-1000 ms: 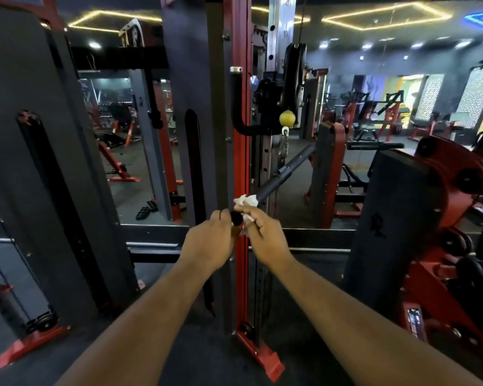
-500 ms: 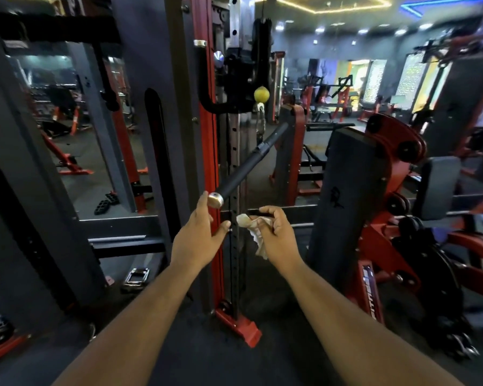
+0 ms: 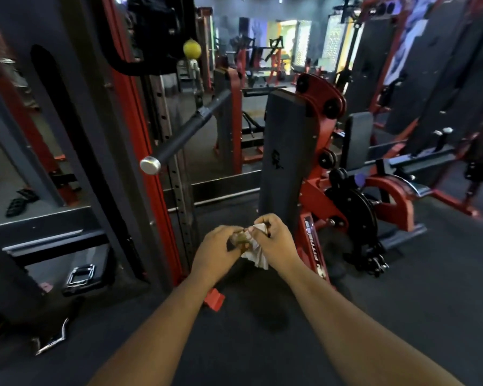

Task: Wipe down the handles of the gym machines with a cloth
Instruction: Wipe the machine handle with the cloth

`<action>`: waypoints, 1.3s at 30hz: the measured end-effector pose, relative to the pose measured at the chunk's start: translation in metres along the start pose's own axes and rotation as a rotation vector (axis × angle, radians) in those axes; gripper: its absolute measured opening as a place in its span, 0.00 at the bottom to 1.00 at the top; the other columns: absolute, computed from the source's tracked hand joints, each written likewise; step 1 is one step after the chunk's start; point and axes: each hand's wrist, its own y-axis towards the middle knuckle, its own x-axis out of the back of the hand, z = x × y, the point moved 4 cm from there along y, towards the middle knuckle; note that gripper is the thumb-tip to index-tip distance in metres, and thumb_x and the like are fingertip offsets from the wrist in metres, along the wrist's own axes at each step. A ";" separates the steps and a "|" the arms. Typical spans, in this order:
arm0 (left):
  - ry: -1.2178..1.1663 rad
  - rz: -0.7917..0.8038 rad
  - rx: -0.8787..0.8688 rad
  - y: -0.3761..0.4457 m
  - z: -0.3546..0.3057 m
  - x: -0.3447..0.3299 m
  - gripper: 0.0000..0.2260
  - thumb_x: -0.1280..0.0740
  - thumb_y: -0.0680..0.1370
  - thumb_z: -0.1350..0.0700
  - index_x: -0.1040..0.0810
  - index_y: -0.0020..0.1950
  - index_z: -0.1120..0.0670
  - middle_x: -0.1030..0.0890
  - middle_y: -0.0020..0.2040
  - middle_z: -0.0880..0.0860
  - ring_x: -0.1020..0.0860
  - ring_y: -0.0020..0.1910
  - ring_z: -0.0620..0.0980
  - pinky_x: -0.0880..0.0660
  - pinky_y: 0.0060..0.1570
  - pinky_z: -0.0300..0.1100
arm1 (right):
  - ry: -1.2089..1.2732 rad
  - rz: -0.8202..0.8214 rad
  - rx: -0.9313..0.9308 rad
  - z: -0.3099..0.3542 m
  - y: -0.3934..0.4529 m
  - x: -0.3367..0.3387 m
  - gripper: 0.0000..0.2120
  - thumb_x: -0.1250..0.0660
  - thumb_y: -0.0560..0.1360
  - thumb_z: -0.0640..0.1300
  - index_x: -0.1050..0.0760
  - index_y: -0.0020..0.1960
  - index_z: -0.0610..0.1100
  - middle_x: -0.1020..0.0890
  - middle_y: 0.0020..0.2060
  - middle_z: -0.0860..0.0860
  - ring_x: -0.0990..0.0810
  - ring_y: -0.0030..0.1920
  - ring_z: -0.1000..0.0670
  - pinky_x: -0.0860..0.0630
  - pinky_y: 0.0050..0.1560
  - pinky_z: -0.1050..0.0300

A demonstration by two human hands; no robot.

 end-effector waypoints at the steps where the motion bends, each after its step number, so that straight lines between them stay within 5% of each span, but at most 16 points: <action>1: -0.003 0.008 0.013 0.003 -0.007 -0.007 0.13 0.25 0.75 0.53 0.18 0.59 0.44 0.20 0.53 0.42 0.22 0.53 0.42 0.22 0.57 0.47 | 0.003 -0.007 -0.017 -0.007 -0.002 0.011 0.06 0.28 0.77 0.44 0.24 0.52 0.51 0.17 0.44 0.54 0.19 0.44 0.62 0.25 0.42 0.67; 6: -0.080 0.098 0.053 0.021 -0.048 -0.058 0.02 0.28 0.79 0.51 0.16 0.51 0.45 0.17 0.44 0.41 0.19 0.45 0.38 0.22 0.49 0.42 | 0.019 0.041 -0.076 -0.047 -0.011 0.074 0.08 0.26 0.77 0.45 0.22 0.54 0.51 0.15 0.47 0.52 0.16 0.47 0.57 0.18 0.49 0.57; 9: -0.139 0.137 0.080 0.035 -0.072 -0.096 0.05 0.30 0.81 0.51 0.16 0.52 0.51 0.15 0.45 0.45 0.18 0.46 0.43 0.21 0.49 0.44 | 0.017 0.099 -0.113 -0.076 -0.021 0.122 0.04 0.27 0.78 0.47 0.18 0.50 0.48 0.13 0.44 0.50 0.15 0.45 0.53 0.18 0.48 0.52; 15: -0.170 0.247 0.134 0.052 -0.136 -0.195 0.07 0.36 0.84 0.47 0.22 0.50 0.48 0.18 0.47 0.49 0.19 0.45 0.48 0.25 0.44 0.42 | 0.029 -0.020 -0.193 -0.135 -0.035 0.231 0.12 0.29 0.79 0.53 0.17 0.42 0.47 0.15 0.38 0.47 0.20 0.37 0.54 0.23 0.41 0.54; 18: -0.133 0.213 0.054 0.054 -0.172 -0.241 0.16 0.31 0.79 0.41 0.25 0.61 0.48 0.26 0.55 0.46 0.23 0.48 0.45 0.23 0.48 0.43 | 0.005 -0.101 -0.223 -0.162 -0.040 0.277 0.11 0.31 0.81 0.49 0.19 0.41 0.49 0.16 0.36 0.49 0.21 0.35 0.54 0.25 0.36 0.58; 21: -0.112 0.359 -0.066 0.050 -0.220 -0.289 0.20 0.27 0.75 0.38 0.23 0.60 0.47 0.25 0.52 0.42 0.23 0.49 0.42 0.22 0.48 0.42 | 0.065 -0.116 -0.273 -0.183 -0.044 0.316 0.09 0.32 0.82 0.46 0.19 0.44 0.45 0.17 0.30 0.50 0.21 0.30 0.53 0.24 0.31 0.58; 26: -0.152 0.487 -0.031 0.054 -0.259 -0.356 0.06 0.27 0.78 0.46 0.19 0.47 0.47 0.18 0.41 0.45 0.20 0.40 0.43 0.24 0.38 0.41 | 0.022 -0.087 -0.306 -0.216 -0.050 0.377 0.11 0.32 0.81 0.49 0.19 0.43 0.45 0.18 0.32 0.54 0.22 0.33 0.59 0.27 0.35 0.64; 28: -0.179 0.486 -0.019 0.063 -0.266 -0.370 0.09 0.28 0.79 0.52 0.22 0.39 0.47 0.20 0.35 0.45 0.23 0.35 0.42 0.31 0.33 0.34 | -0.011 -0.129 -0.317 -0.230 -0.049 0.403 0.12 0.31 0.81 0.49 0.22 0.39 0.47 0.21 0.30 0.55 0.25 0.32 0.59 0.29 0.34 0.63; 36: -0.589 0.550 0.278 0.132 -0.283 -0.431 0.10 0.38 0.81 0.65 0.16 0.50 0.60 0.17 0.39 0.51 0.20 0.39 0.45 0.21 0.40 0.42 | -0.301 -0.092 -0.357 -0.282 -0.017 0.475 0.12 0.27 0.76 0.52 0.23 0.40 0.46 0.22 0.32 0.52 0.27 0.31 0.58 0.30 0.36 0.57; 39: -0.691 0.588 0.278 0.163 -0.296 -0.457 0.11 0.39 0.82 0.65 0.16 0.52 0.59 0.16 0.41 0.51 0.20 0.39 0.45 0.23 0.38 0.37 | -0.384 -0.071 -0.418 -0.298 0.003 0.492 0.07 0.25 0.75 0.52 0.20 0.45 0.50 0.17 0.41 0.55 0.20 0.41 0.58 0.22 0.48 0.53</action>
